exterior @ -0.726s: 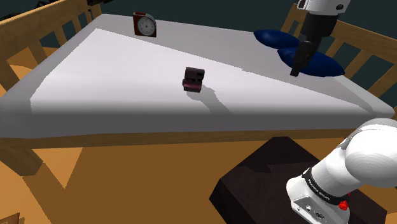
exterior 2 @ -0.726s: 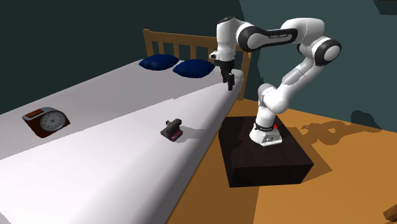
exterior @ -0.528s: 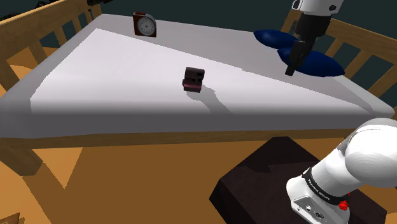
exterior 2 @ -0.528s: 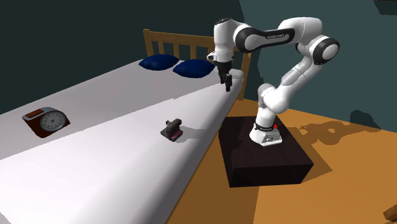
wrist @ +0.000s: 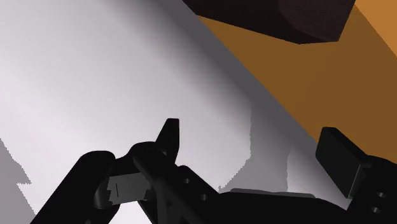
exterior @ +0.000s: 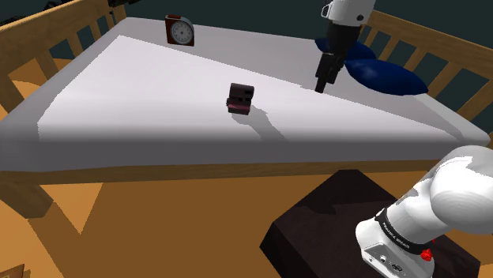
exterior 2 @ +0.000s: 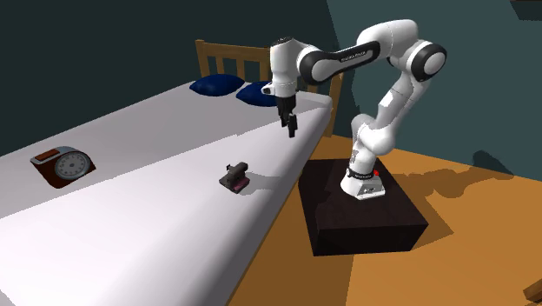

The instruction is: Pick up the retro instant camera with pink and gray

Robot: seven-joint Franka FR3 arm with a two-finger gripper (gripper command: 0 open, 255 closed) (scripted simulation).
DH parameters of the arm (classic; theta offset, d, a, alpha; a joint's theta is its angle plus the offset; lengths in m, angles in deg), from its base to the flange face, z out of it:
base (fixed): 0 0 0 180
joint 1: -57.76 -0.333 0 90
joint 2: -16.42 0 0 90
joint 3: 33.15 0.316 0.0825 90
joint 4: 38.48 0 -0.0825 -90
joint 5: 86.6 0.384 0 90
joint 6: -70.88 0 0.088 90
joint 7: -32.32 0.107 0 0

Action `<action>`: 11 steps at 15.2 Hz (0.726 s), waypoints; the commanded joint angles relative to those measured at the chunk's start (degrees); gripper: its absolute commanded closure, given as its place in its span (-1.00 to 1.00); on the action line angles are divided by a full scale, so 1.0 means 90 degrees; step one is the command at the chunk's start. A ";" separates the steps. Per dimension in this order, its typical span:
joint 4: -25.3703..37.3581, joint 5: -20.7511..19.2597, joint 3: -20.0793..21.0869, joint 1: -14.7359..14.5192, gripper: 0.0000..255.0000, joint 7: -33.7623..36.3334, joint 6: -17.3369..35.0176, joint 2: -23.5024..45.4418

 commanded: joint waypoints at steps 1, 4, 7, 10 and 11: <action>0.0321 0.0079 0.0050 -0.0072 -1.00 -0.0036 0.0234 0.0484; 0.0732 0.0175 0.0116 -0.0162 -1.00 -0.0109 0.0550 0.1118; 0.1207 0.0259 0.0187 -0.0248 -1.00 -0.0181 0.0806 0.1754; 0.1747 0.0326 0.0263 -0.0332 -1.00 -0.0250 0.1000 0.2392; 0.1941 0.0345 0.0289 -0.0360 -1.00 -0.0272 0.1050 0.2606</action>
